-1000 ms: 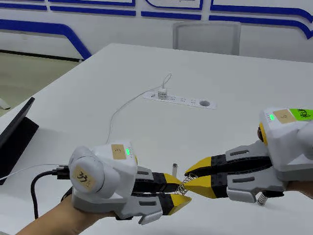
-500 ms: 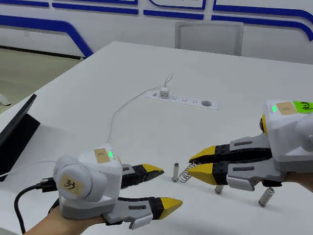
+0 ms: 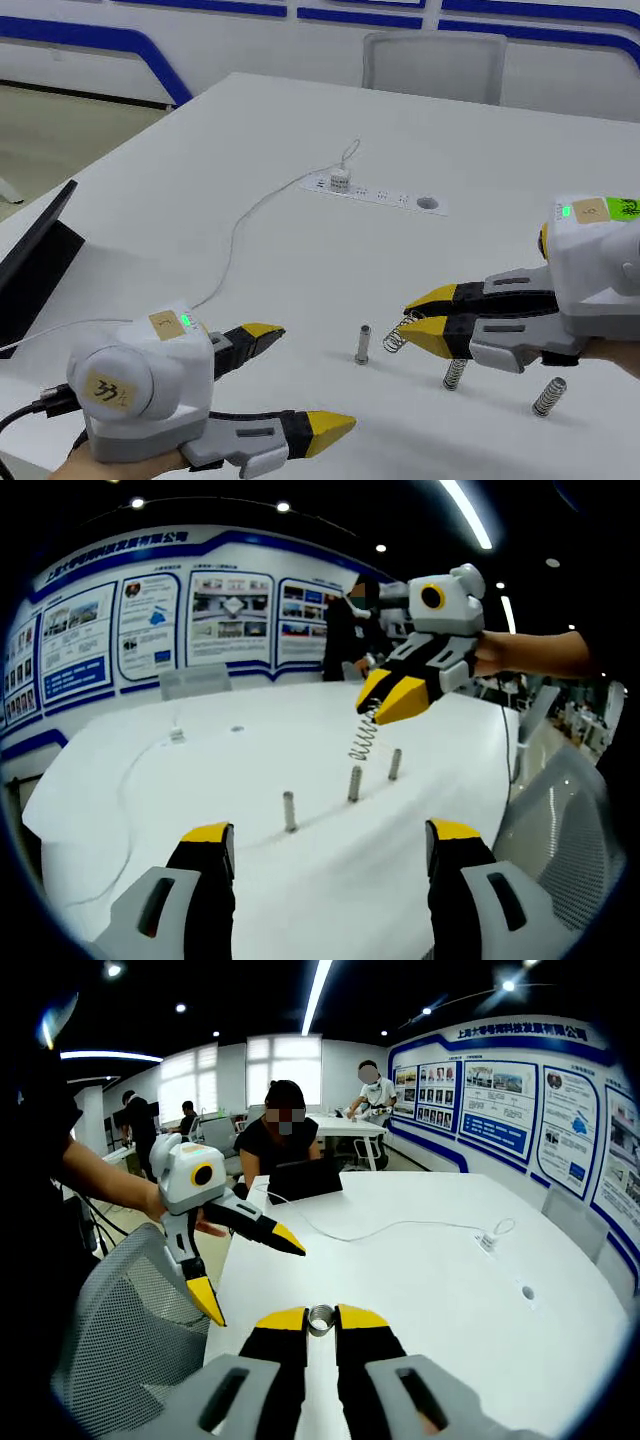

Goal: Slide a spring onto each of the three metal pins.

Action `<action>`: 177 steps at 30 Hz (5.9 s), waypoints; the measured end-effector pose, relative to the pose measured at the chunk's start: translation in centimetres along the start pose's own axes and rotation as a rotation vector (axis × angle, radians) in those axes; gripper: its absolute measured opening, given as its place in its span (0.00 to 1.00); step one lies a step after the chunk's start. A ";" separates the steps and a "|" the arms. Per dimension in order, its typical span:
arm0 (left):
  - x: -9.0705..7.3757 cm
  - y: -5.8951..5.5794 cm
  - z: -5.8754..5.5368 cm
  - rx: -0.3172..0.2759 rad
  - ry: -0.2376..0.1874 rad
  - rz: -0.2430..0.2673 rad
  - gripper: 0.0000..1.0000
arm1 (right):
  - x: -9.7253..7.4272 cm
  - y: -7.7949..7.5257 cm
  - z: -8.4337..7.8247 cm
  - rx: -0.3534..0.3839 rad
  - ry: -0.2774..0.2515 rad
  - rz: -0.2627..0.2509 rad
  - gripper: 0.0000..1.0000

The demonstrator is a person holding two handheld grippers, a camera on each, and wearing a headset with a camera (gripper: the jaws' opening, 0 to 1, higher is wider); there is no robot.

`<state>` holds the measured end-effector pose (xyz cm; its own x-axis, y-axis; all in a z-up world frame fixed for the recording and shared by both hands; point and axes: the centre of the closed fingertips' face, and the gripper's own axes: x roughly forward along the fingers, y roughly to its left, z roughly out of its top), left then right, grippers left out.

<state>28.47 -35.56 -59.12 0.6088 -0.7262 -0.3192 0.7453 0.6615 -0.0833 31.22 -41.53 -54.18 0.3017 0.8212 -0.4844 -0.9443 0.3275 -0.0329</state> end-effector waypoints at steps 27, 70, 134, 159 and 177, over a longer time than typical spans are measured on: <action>-0.2 0.0 -3.0 -0.002 0.110 0.051 1.00 | 0.9 -3.7 -1.2 0.043 0.056 -0.109 0.11; -0.4 0.9 -3.7 0.024 0.155 0.095 1.00 | 7.8 -6.0 -4.7 0.079 0.236 -0.079 0.11; -0.5 1.3 -4.3 -0.021 0.175 0.111 1.00 | 7.3 -6.1 -7.5 0.087 0.205 -0.154 0.20; -0.8 1.9 -3.9 -0.057 0.148 0.139 1.00 | -2.9 -6.3 -6.1 0.039 0.019 -0.409 0.32; -0.9 2.1 -4.1 -0.053 0.163 0.149 1.00 | -11.0 -5.4 -11.1 0.244 -0.046 -0.616 0.50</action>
<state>28.36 -32.77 -62.90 0.6555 -0.5830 -0.4799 0.6327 0.7710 -0.0725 31.59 -57.53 -58.33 0.7871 0.4674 -0.4024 -0.5423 0.8353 -0.0905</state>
